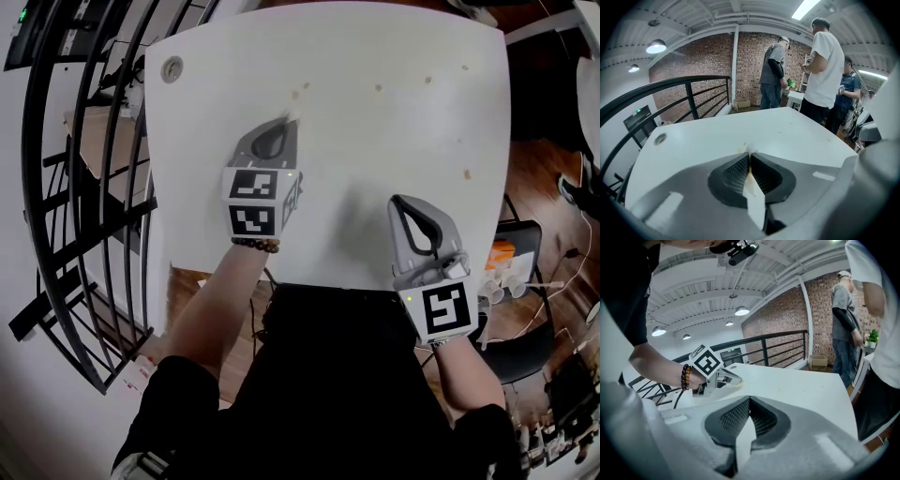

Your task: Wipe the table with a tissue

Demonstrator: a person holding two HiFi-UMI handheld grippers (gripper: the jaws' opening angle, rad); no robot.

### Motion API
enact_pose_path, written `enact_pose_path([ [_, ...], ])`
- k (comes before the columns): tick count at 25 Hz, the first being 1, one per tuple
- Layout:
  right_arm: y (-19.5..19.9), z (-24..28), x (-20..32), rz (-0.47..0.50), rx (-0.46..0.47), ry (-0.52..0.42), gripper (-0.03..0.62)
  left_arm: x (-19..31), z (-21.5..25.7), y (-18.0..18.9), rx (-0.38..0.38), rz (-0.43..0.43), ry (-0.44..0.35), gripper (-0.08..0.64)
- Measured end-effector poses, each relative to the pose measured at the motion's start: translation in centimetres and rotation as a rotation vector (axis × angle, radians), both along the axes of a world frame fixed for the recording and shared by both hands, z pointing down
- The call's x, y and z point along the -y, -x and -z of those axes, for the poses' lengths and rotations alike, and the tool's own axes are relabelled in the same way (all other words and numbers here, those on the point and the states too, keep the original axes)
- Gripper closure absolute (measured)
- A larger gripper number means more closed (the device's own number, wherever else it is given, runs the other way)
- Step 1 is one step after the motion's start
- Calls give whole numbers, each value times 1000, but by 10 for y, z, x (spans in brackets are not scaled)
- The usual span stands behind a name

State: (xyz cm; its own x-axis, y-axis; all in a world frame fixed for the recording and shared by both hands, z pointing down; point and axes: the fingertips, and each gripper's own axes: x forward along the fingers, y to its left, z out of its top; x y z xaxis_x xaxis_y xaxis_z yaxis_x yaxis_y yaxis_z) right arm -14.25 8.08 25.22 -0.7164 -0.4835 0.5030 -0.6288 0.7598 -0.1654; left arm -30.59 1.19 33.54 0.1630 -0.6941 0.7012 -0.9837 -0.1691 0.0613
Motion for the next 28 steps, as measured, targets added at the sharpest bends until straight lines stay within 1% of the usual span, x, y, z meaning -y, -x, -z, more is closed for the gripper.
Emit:
enact_pose_path([
  [4,2,-4,5,-7,-5,7,600,17,2,9,6,2,-12,529],
  [7,4,-8,10,-13,-11,16,600,26,-3,15,7,3,-5,529],
  [18,-2,-24,12,-42,-29,55,600,29,-40,14,-14,0,69,529],
  [23,1,-32,18,-52,-33,67,600,34,-46,19,-23,6,65,529],
  [28,-3,-34,20,-52,-32,72,600,41,-45,12,-27,4,58,529],
])
